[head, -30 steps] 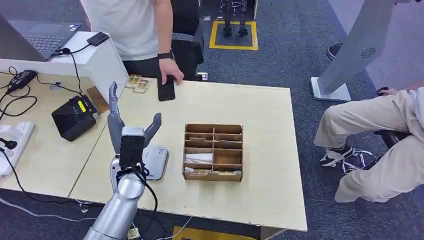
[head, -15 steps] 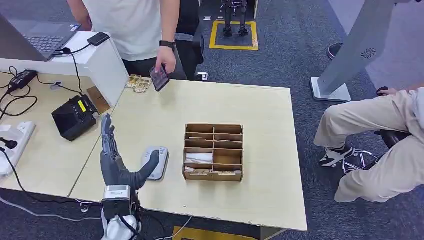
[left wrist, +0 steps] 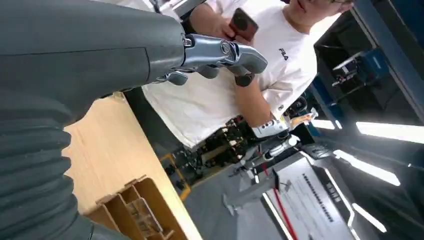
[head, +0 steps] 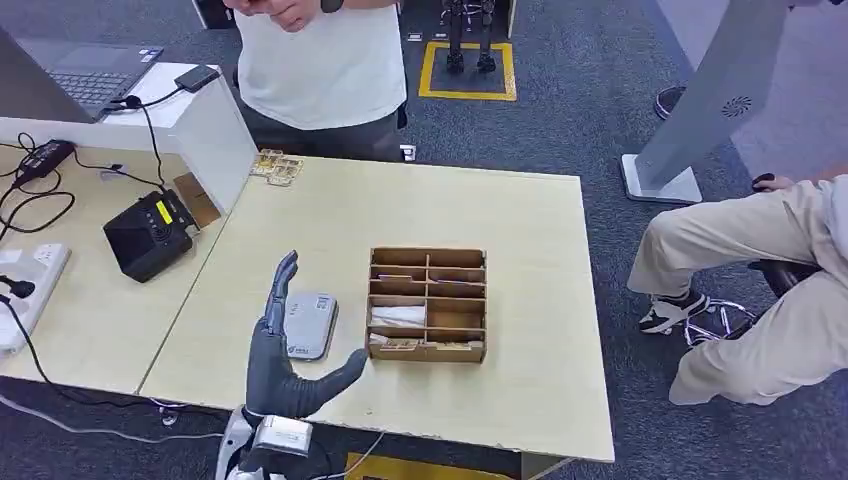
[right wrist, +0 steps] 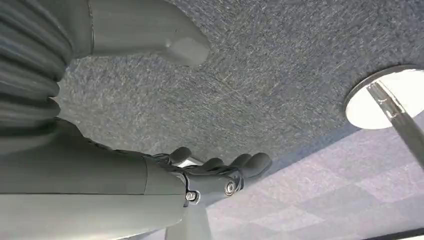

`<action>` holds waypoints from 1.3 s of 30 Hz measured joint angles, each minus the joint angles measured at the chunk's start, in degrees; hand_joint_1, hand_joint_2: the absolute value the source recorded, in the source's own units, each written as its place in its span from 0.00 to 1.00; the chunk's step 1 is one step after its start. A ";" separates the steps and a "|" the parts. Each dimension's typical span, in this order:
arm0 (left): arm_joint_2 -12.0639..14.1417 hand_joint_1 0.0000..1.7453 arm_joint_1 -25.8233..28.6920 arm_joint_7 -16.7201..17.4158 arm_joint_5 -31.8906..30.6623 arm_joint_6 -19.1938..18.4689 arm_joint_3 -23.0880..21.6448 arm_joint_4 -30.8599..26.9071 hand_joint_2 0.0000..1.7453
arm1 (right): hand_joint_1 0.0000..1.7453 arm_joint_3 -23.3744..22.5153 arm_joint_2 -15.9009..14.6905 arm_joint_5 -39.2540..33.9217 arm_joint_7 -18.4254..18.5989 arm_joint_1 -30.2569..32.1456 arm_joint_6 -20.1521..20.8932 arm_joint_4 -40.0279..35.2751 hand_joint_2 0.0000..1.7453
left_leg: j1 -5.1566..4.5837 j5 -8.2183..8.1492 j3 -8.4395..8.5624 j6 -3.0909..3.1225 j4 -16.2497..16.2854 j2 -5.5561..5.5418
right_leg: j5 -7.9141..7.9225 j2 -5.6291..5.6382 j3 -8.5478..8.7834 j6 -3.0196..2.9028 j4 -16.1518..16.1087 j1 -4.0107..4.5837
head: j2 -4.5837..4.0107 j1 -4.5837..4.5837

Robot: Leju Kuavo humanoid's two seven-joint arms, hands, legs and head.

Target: Pass the card to the sensor for recognition and then transmit it.

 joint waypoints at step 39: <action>2.16 0.00 -8.42 25.61 -47.88 1.44 -8.11 20.32 1.00 | 0.00 0.00 0.02 6.01 -2.45 0.03 0.00 0.55 1.00 | 0.00 0.00 0.00 0.00 0.00 0.01 | 0.00 0.01 -0.02 0.00 0.00 0.00 | 0.00 0.00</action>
